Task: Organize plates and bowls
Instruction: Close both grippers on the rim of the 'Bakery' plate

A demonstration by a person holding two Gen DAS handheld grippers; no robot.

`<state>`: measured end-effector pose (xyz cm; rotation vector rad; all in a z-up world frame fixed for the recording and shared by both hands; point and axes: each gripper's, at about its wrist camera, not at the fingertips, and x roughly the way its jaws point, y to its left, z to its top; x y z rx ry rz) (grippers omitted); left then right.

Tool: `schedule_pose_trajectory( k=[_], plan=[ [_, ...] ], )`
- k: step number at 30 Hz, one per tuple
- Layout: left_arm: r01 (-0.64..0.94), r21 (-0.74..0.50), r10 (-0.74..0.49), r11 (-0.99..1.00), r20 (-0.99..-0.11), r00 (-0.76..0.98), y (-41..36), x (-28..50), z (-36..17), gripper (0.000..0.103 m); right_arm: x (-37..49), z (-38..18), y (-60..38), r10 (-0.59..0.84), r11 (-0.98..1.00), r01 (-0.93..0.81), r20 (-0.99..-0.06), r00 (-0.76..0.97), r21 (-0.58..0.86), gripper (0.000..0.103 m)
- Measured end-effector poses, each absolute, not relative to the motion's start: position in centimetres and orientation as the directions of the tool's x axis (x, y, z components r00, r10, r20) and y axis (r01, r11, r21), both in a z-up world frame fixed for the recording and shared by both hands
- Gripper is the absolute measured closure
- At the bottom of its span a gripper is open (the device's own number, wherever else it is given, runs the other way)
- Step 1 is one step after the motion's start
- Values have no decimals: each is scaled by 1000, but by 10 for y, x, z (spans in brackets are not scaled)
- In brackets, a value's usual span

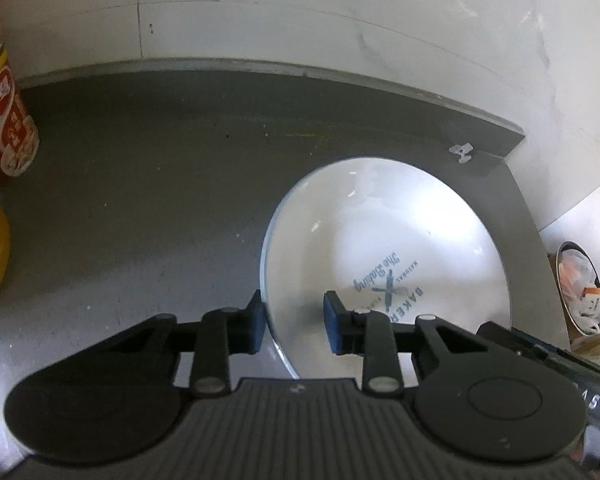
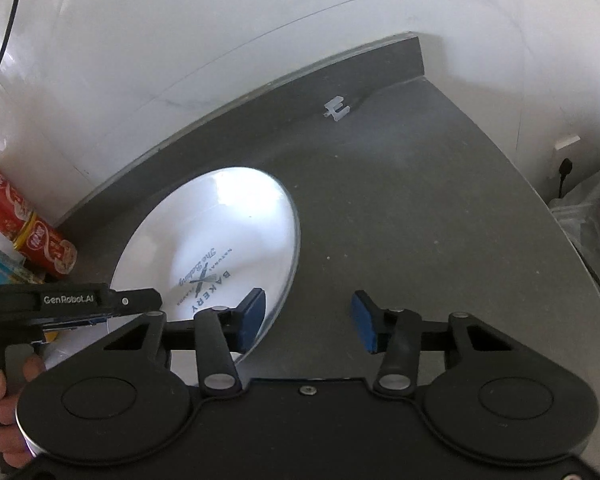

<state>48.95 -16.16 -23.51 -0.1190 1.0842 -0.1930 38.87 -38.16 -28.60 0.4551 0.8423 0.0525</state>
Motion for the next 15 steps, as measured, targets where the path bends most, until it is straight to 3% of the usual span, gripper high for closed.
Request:
schedule_pose_trajectory(
  k=[1, 3, 6, 15],
  plan=[
    [96, -194, -217, 976, -865, 453, -162, 492, -235, 74, 390, -286, -380, 222, 906, 127, -710, 669, 403, 57],
    [89, -195, -214, 977, -867, 449, -159, 495, -234, 80, 392, -287, -376, 243, 907, 106, -711, 660, 408, 74],
    [61, -226, -230, 972, -872, 433, -153, 503, -234, 83, 395, -290, -374, 296, 898, 58, -696, 654, 436, 89],
    [70, -252, -257, 965, -864, 433, -153, 500, -227, 90, 389, -286, -363, 278, 918, 30, -697, 661, 395, 89]
  ],
)
